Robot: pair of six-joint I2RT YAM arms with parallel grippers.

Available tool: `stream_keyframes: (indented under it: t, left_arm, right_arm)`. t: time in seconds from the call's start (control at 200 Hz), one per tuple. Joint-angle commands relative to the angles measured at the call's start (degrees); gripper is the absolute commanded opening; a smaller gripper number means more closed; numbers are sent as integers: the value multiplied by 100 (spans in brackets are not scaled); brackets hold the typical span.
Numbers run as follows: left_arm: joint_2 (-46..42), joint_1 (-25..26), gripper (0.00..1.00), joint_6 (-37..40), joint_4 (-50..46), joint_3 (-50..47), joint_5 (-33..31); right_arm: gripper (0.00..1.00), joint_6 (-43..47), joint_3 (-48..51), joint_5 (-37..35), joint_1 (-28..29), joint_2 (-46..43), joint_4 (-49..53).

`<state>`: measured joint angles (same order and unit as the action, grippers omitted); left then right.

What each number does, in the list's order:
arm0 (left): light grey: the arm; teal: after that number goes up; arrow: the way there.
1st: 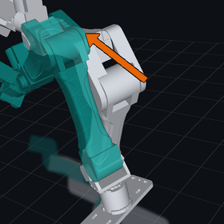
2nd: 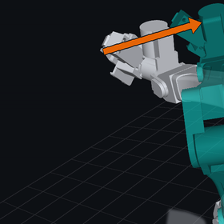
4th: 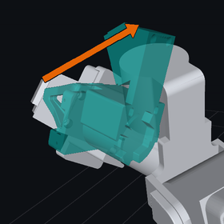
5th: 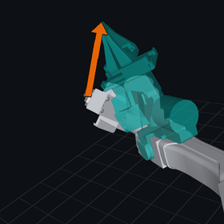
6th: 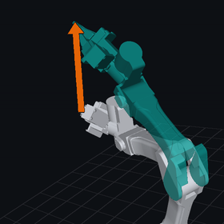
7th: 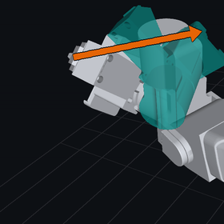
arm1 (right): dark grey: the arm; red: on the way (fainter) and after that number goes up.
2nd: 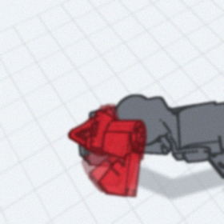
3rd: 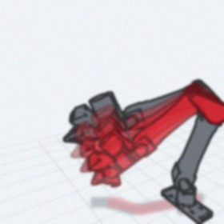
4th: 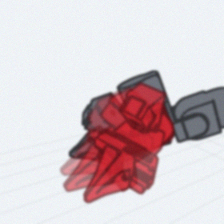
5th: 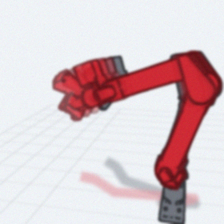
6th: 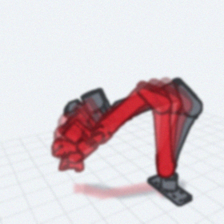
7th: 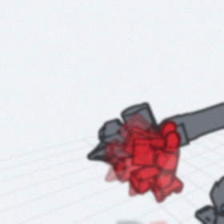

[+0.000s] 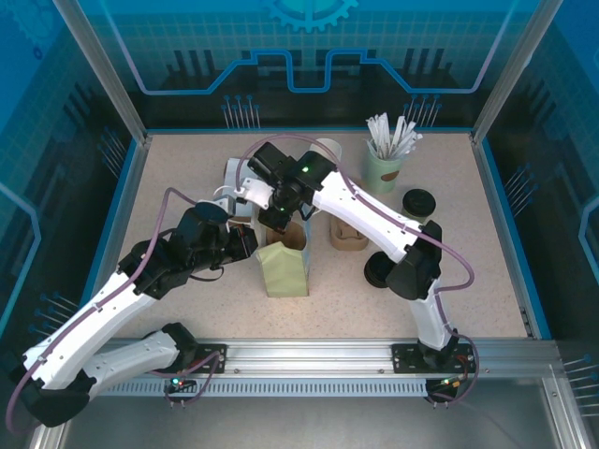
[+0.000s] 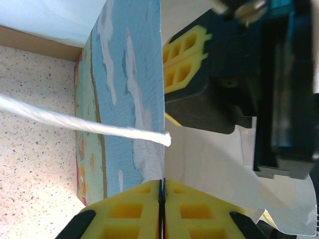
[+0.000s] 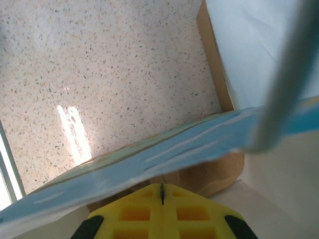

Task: Pack the takeout coffee

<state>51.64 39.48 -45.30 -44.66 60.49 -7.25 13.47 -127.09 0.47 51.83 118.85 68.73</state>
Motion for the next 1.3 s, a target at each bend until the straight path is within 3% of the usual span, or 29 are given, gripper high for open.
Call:
stream_keyframes:
  t: [0.0, 0.295, 0.855, 1.296]
  left_arm:
    - [-36, -1, 10, 30, -151, 55, -22]
    - [-101, 2, 10, 3, -238, 42, -91]
    - [-398, 5, 8, -460, -490, -176, -601]
    - [-292, 5, 8, -238, -140, -144, -262]
  right_arm:
    - [0, 398, -149, 183, 85, 162, 197]
    - [0, 519, -56, 412, 7, 262, 286]
    - [0, -35, 1178, 657, -270, -581, -511]
    - [0, -165, 1143, 318, -279, -349, -199]
